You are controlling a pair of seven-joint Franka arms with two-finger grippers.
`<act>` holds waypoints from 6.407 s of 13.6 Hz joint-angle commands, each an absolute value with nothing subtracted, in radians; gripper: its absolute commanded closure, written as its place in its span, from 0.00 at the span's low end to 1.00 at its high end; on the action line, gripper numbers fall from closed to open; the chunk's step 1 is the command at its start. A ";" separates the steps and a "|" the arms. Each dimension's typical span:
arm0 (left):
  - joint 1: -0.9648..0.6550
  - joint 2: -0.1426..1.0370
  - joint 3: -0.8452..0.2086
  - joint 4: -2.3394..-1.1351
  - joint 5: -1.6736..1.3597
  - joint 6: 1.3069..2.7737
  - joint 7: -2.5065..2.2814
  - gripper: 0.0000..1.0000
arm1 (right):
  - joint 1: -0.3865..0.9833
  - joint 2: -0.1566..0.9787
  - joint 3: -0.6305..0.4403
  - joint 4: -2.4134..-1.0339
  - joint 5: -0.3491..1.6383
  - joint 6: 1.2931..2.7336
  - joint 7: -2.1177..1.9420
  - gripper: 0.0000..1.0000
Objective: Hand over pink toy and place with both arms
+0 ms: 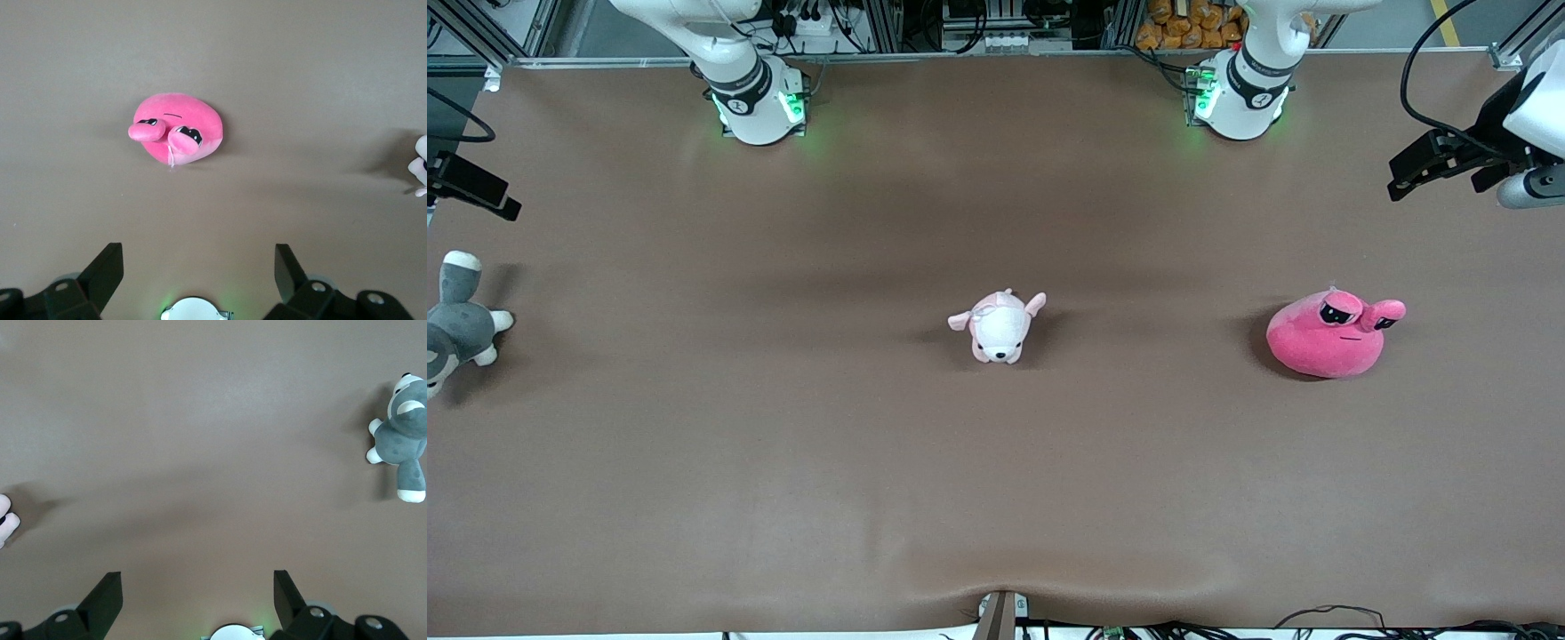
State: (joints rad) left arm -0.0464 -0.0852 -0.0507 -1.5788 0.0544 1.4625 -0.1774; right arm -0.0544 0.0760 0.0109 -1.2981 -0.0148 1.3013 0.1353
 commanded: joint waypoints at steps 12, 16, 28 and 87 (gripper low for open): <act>-0.025 -0.061 -0.058 -1.548 0.041 1.428 -0.158 0.00 | -0.074 0.129 0.005 -1.299 -0.087 1.298 0.135 0.00; -0.037 -0.069 -0.074 -1.569 0.041 1.447 -0.158 0.00 | -0.093 0.130 0.003 -1.333 -0.084 1.285 0.147 0.00; -0.026 -0.101 -0.078 -1.624 0.057 1.479 -0.176 0.00 | -0.120 0.137 0.005 -1.347 0.102 1.270 0.449 0.00; 0.383 0.121 -0.172 -2.057 -0.089 2.046 -1.359 0.00 | 0.086 0.164 0.009 -1.350 0.416 1.408 1.480 0.00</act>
State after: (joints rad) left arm 0.3812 0.1353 -0.1636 -2.0008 -0.0720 1.9869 -1.3600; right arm 0.0942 0.1642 0.0071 -1.3529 0.4064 1.4182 1.4773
